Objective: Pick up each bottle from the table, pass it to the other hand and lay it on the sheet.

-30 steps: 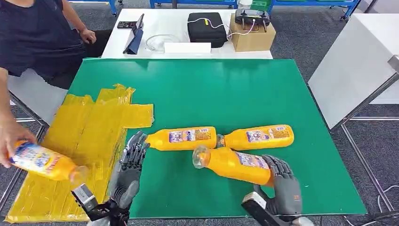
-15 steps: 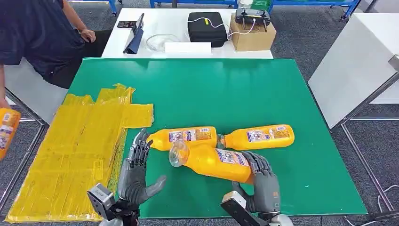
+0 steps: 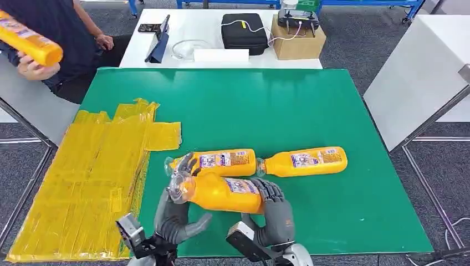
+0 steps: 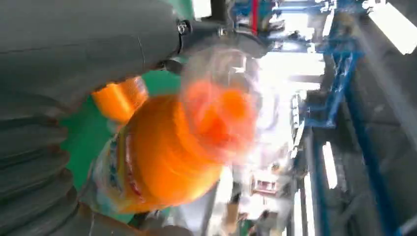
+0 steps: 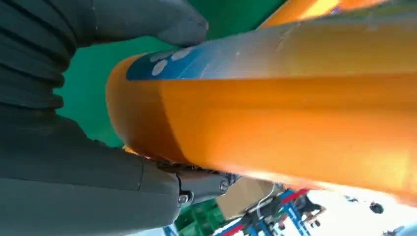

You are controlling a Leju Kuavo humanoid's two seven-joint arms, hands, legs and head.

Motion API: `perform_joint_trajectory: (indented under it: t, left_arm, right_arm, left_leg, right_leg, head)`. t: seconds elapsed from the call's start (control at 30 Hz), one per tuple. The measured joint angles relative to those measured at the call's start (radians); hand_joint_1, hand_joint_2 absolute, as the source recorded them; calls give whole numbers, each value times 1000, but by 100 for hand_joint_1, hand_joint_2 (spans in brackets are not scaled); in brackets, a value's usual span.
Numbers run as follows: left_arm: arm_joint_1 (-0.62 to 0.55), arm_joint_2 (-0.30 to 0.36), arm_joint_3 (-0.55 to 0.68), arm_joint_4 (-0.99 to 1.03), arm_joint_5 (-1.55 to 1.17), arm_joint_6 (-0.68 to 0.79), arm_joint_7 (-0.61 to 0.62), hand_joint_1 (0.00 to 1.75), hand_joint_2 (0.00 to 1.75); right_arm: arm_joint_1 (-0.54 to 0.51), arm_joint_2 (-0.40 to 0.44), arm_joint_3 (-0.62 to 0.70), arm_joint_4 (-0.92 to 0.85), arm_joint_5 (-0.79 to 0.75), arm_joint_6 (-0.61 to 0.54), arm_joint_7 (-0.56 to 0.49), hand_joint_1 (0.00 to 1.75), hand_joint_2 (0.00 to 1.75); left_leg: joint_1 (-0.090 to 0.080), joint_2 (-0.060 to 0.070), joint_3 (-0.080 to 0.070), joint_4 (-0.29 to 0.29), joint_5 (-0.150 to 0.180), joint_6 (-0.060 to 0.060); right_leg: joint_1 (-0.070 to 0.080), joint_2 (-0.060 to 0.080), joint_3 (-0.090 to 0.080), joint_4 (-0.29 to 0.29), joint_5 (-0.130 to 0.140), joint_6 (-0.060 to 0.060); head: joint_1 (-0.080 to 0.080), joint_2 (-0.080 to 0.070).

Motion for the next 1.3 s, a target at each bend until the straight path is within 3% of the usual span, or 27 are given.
perform_joint_trajectory:
  t: [0.93, 0.97, 1.0, 1.3]
  left_arm:
    - [-15, 11, -15, 57, 44, -28, -1, 0, 175]
    - [-15, 11, -14, 58, 43, -27, -1, 168, 175]
    - [-15, 11, -13, 59, 39, -25, -1, 175, 175]
    - [-16, 11, -16, 58, -3, 25, -6, 175, 175]
  right_arm:
    - [-72, 16, 155, 118, 17, 19, 15, 175, 175]
    - [-74, 16, 157, 119, 17, 20, 17, 175, 175]
    - [-76, 15, 164, 121, 14, 20, 21, 175, 175]
    - [-92, 10, 187, 132, -1, 20, 39, 175, 175]
  left_leg:
    - [0, 0, -2, 0, 0, 0]
    - [0, 0, -2, 0, 0, 0]
    - [0, 0, -2, 0, 0, 0]
    - [0, 0, -2, 0, 0, 0]
  right_leg:
    - [0, 0, -2, 0, 0, 0]
    - [0, 0, -2, 0, 0, 0]
    - [0, 0, -2, 0, 0, 0]
    - [0, 0, -2, 0, 0, 0]
  head:
    - [1, 0]
    - [1, 0]
    - [1, 0]
    - [1, 0]
